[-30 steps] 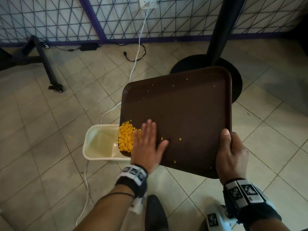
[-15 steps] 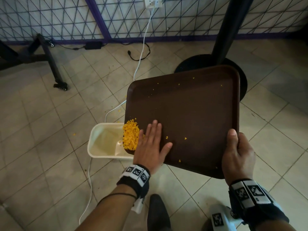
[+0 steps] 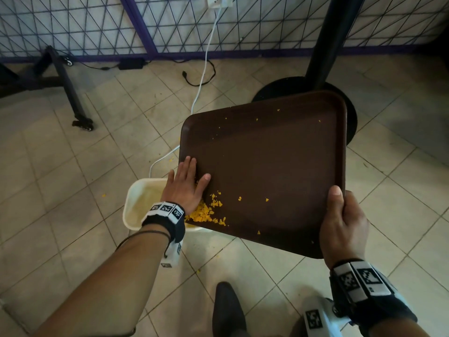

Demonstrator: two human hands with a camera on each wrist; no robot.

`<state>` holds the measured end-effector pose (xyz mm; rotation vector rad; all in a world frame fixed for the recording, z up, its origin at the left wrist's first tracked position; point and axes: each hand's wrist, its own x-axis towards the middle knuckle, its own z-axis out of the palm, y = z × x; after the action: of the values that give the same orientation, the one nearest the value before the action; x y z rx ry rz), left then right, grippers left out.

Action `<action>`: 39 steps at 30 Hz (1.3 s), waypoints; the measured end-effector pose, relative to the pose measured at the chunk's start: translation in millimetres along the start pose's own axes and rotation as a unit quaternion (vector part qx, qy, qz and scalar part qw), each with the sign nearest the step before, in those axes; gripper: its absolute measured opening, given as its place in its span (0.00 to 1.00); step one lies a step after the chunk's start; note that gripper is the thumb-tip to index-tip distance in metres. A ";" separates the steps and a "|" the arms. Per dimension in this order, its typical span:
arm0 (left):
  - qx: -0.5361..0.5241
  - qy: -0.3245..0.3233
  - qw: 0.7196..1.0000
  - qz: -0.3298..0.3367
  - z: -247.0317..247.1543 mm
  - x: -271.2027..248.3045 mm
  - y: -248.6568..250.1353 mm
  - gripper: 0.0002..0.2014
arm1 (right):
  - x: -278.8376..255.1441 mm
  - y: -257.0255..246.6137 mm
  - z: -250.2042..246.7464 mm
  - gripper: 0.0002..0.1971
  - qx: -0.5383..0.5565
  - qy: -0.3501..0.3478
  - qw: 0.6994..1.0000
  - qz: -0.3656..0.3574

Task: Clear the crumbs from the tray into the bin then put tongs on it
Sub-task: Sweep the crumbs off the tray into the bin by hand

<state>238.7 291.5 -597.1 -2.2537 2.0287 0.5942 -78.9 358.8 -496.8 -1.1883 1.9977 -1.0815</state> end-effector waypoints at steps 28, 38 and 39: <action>-0.006 0.022 0.999 0.031 30.2 -69.8 -24.2 0.43 | -0.8 3.9 2.1 0.23 -0.003 0.010 1.000 -0.016; -0.014 -0.001 1.000 0.028 32.5 -54.9 13.1 0.41 | -0.6 2.4 2.9 0.23 -0.004 0.012 1.000 -0.020; 0.001 -0.016 1.000 0.017 38.7 -62.3 5.0 0.43 | -0.1 2.9 2.8 0.23 -0.004 0.012 1.000 -0.021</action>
<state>220.3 361.1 -612.2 -2.1983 2.0545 0.6280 -77.9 358.7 -500.7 -1.2313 2.0066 -1.1141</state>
